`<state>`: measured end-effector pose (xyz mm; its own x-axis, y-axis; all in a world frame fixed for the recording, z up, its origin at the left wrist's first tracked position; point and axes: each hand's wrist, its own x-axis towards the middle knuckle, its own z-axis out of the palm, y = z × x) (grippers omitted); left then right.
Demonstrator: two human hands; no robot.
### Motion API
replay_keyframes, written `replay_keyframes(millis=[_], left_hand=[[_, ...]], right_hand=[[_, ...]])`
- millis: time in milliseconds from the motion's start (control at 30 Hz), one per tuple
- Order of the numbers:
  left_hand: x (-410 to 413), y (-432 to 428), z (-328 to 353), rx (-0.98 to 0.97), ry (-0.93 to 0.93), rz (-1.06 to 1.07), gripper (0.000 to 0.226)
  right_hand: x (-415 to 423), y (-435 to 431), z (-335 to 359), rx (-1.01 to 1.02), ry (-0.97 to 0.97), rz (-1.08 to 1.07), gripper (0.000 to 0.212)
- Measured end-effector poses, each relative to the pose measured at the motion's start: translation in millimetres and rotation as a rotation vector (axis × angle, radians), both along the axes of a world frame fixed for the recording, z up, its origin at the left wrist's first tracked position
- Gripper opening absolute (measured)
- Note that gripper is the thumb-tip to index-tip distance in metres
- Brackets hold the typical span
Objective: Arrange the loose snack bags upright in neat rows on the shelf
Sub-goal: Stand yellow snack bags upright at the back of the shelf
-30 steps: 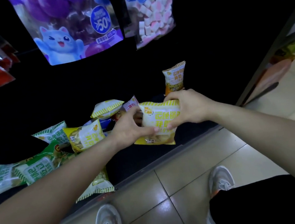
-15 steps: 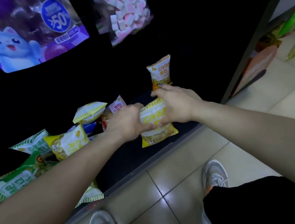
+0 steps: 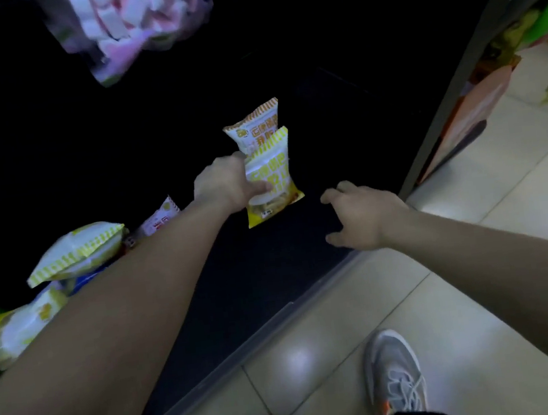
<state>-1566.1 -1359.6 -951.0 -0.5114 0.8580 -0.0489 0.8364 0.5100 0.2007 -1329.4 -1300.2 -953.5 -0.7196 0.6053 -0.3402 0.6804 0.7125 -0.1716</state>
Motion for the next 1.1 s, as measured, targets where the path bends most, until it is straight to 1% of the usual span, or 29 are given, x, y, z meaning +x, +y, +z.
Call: replay_keyframes(millis=[133,300,333,433,500,600,667,767,833,900,1000,1100], left_hand=[[-11,59,-26,0.029,0.029,0.023,0.078],[-20,98,-51,0.064,-0.053,0.017,0.079],[-21,102,-55,0.083,-0.050,0.012,0.078],[-18,107,-62,0.118,0.067,0.021,0.078],[-16,107,-61,0.133,0.106,0.023,0.080],[-12,101,-56,0.116,0.107,0.002,0.081],[-11,93,-47,0.091,0.068,-0.021,0.082],[-12,63,-27,0.082,0.065,-0.071,0.086],[-14,28,-9,0.048,0.061,-0.110,0.082],[-16,-18,9,-0.060,0.065,-0.156,0.076],[-26,-96,37,-0.282,0.094,-0.201,0.072],[-40,-167,60,-0.402,0.100,-0.150,0.070]], right_hand=[[-6,22,-39,-0.030,0.025,-0.036,0.085],[-19,35,-76,-0.071,0.058,-0.066,0.083],[-21,35,-82,-0.083,0.058,-0.069,0.082],[-25,31,-94,-0.121,0.044,-0.069,0.080],[-27,27,-96,-0.122,0.033,-0.062,0.079],[-26,21,-88,-0.107,0.032,-0.047,0.079],[-26,17,-76,-0.093,0.037,-0.040,0.079],[-28,9,-49,-0.073,0.047,-0.033,0.077],[-32,1,-24,-0.056,0.052,-0.012,0.076],[-38,-10,3,-0.038,0.058,0.019,0.076],[-51,-30,44,0.000,0.083,0.072,0.078],[-69,-56,74,0.054,0.099,0.128,0.072]])
